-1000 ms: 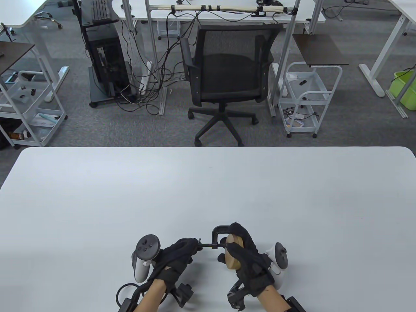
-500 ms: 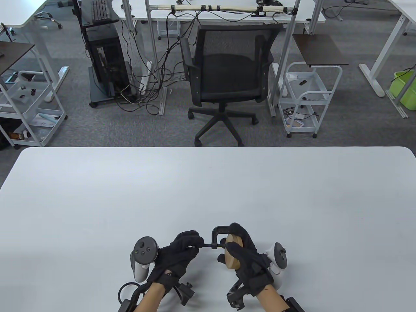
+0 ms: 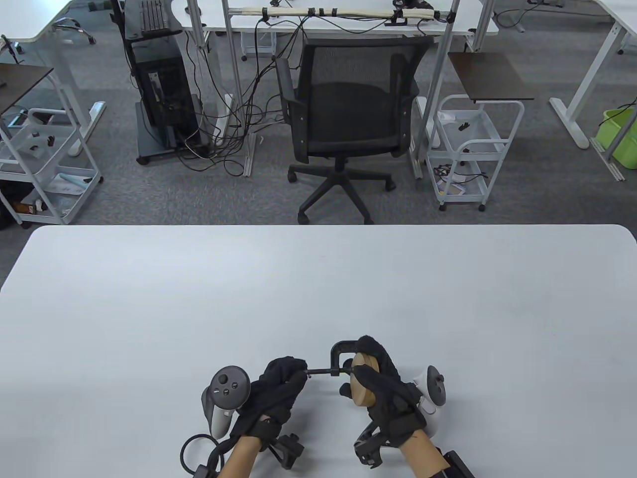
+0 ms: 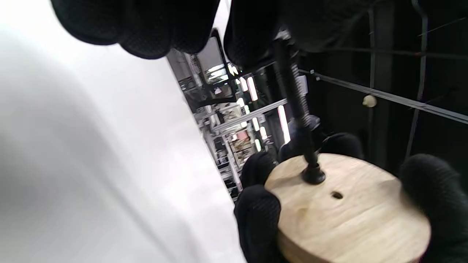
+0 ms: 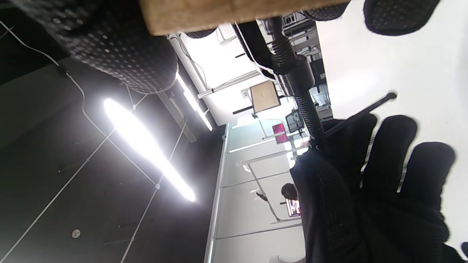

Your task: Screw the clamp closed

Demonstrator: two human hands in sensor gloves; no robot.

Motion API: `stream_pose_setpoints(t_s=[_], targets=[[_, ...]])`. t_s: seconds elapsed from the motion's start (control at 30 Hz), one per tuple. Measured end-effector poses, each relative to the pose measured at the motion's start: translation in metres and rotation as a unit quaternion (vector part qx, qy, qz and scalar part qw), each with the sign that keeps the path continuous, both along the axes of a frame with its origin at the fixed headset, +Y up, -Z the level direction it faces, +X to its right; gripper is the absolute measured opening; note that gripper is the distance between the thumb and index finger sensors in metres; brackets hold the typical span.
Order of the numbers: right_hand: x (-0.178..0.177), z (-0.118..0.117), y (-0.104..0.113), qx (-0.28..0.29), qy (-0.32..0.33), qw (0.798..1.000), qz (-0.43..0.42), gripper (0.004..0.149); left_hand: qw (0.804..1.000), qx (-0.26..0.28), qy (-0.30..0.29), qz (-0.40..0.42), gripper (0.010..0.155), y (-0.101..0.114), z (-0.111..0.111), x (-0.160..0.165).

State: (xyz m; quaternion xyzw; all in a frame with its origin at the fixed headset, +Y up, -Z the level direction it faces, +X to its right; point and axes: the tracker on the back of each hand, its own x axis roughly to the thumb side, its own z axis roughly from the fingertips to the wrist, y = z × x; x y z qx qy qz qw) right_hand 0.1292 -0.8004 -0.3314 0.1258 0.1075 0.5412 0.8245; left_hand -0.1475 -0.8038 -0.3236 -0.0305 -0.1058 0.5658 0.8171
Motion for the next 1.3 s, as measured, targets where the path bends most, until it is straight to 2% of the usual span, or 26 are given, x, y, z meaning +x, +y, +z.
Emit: stream_pose_setpoints(t_s=[0.07, 0.17, 0.27, 0.43, 0.53, 0.67, 0.7, 0.87, 0.93, 1.13, 1.3], targets=[[0.003, -0.003, 0.002, 0.009, 0.005, 1.000, 0.005, 0.076, 1.000, -0.022, 0.009, -0.007, 0.057, -0.006, -0.002, 0.002], [0.010, -0.008, 0.007, 0.016, -0.002, 1.000, -0.010, 0.076, 0.998, -0.054, -0.025, -0.006, 0.063, -0.013, -0.001, 0.009], [0.016, -0.008, 0.007, 0.020, -0.006, 1.000, -0.012, 0.076, 0.997, -0.068, -0.032, 0.006, 0.067, -0.018, -0.002, 0.014], [0.013, -0.004, 0.002, 0.015, -0.006, 1.000, -0.007, 0.076, 0.991, -0.107, -0.056, 0.066, 0.074, -0.023, -0.006, 0.013], [0.005, -0.003, 0.006, 0.032, 0.003, 0.999, 0.007, 0.076, 0.988, -0.125, -0.032, 0.080, 0.074, -0.024, -0.005, 0.008], [-0.001, -0.002, 0.007, 0.041, -0.004, 0.999, 0.021, 0.076, 0.990, -0.113, 0.049, 0.070, 0.068, -0.024, -0.002, -0.007], [-0.001, -0.002, 0.007, 0.041, -0.005, 0.999, 0.022, 0.076, 0.990, -0.115, 0.054, 0.068, 0.067, -0.024, -0.002, -0.009], [-0.001, -0.001, 0.005, 0.038, 0.000, 0.999, 0.020, 0.076, 0.981, -0.161, -0.033, 0.102, 0.073, -0.027, -0.003, -0.001], [0.000, -0.001, 0.005, 0.038, -0.003, 0.999, 0.022, 0.076, 0.979, -0.162, -0.057, 0.111, 0.071, -0.028, -0.004, 0.003], [0.002, -0.002, 0.003, 0.031, 0.011, 0.999, 0.009, 0.076, 0.971, -0.154, -0.091, 0.156, 0.076, -0.026, -0.004, 0.010], [0.001, -0.002, 0.002, 0.032, 0.017, 0.999, 0.010, 0.076, 0.964, -0.136, -0.108, 0.203, 0.066, -0.025, -0.005, 0.012]])
